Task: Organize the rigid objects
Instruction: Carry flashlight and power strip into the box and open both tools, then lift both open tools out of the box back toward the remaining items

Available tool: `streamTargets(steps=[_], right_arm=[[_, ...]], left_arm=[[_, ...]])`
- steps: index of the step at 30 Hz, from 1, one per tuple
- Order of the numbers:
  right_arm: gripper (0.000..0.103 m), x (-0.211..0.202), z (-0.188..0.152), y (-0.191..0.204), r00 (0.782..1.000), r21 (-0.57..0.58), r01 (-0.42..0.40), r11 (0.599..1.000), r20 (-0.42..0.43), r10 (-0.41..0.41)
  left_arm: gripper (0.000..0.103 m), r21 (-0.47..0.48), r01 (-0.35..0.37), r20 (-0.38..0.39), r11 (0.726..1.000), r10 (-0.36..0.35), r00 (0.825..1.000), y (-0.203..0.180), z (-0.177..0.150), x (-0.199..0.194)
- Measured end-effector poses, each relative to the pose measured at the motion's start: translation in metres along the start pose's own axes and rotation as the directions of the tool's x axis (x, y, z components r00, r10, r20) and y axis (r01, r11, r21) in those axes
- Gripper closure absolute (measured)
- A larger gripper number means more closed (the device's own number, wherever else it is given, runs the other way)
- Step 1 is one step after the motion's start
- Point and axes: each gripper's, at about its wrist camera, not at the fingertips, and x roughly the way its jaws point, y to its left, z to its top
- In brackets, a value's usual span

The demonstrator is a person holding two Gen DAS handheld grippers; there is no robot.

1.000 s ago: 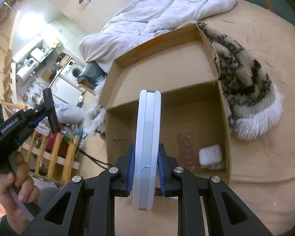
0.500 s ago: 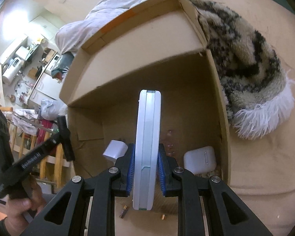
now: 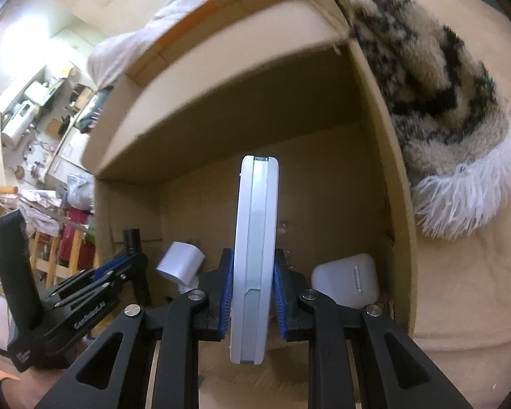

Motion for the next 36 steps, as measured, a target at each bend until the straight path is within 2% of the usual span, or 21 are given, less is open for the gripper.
streamTargets(steps=[5,8,12,14,17,19,20,22,23,24,25,27,32,36], right_arm=[[0.08,0.019,-0.001,0.004,0.998,-0.027,0.019,0.999,-0.053,-0.02],[0.08,0.021,0.0,0.005,0.998,-0.031,0.025,0.999,-0.054,-0.026],[0.078,0.02,0.001,0.004,0.999,-0.006,0.009,1.0,-0.051,-0.009],[0.076,0.016,0.001,0.002,0.999,-0.003,0.008,1.0,-0.035,-0.008],[0.075,0.01,0.004,0.003,1.0,-0.006,0.007,1.0,0.0,-0.007],[0.073,0.004,0.006,0.005,1.0,-0.016,0.006,1.0,0.025,-0.006],[0.073,0.001,0.007,0.006,0.999,-0.019,0.003,1.0,0.039,-0.002],[0.067,-0.005,0.008,0.009,0.998,-0.017,0.002,1.0,0.068,-0.001],[0.05,-0.008,0.008,0.011,0.997,-0.02,0.001,1.0,0.083,0.0],[0.041,-0.011,0.008,0.013,0.995,-0.03,-0.02,0.999,0.093,0.023],[0.038,-0.011,0.009,0.017,0.995,-0.04,-0.023,0.999,0.093,0.027],[0.025,-0.013,0.008,0.025,0.994,-0.075,0.003,0.997,0.106,0.005],[0.015,-0.018,0.006,0.034,0.992,-0.113,0.008,0.994,0.123,0.006],[0.014,-0.026,0.0,0.031,0.992,-0.09,0.024,0.996,0.128,-0.013]], left_arm=[[0.086,0.026,-0.035,-0.01,0.999,0.035,0.999,-0.006,-0.002,0.011],[0.086,0.06,-0.074,0.015,0.995,0.074,0.997,-0.014,-0.004,0.013],[0.084,0.077,-0.084,0.014,0.994,0.083,0.996,-0.021,-0.005,0.012],[0.078,0.078,-0.085,0.009,0.993,0.085,0.996,-0.021,-0.005,0.012],[0.065,0.085,-0.099,0.021,0.991,0.098,0.995,-0.023,-0.007,0.009],[0.052,0.087,-0.097,0.026,0.991,0.095,0.995,-0.024,-0.008,0.006],[0.05,0.088,-0.093,0.026,0.992,0.091,0.996,-0.023,-0.011,0.004],[0.046,0.094,-0.082,0.023,0.992,0.08,0.997,-0.023,-0.013,0.002],[0.044,0.101,-0.081,0.021,0.992,0.079,0.997,-0.024,-0.013,0.001],[0.043,0.108,-0.087,0.023,0.99,0.085,0.996,-0.024,-0.014,-0.001],[0.043,0.112,-0.092,0.026,0.989,0.09,0.996,-0.024,-0.014,-0.001],[0.042,0.116,-0.099,0.031,0.988,0.096,0.995,-0.025,-0.015,-0.005],[0.041,0.096,-0.101,0.038,0.99,0.098,0.994,-0.02,-0.017,-0.012],[0.041,0.064,-0.094,0.038,0.993,0.092,0.995,-0.017,-0.022,-0.022]])
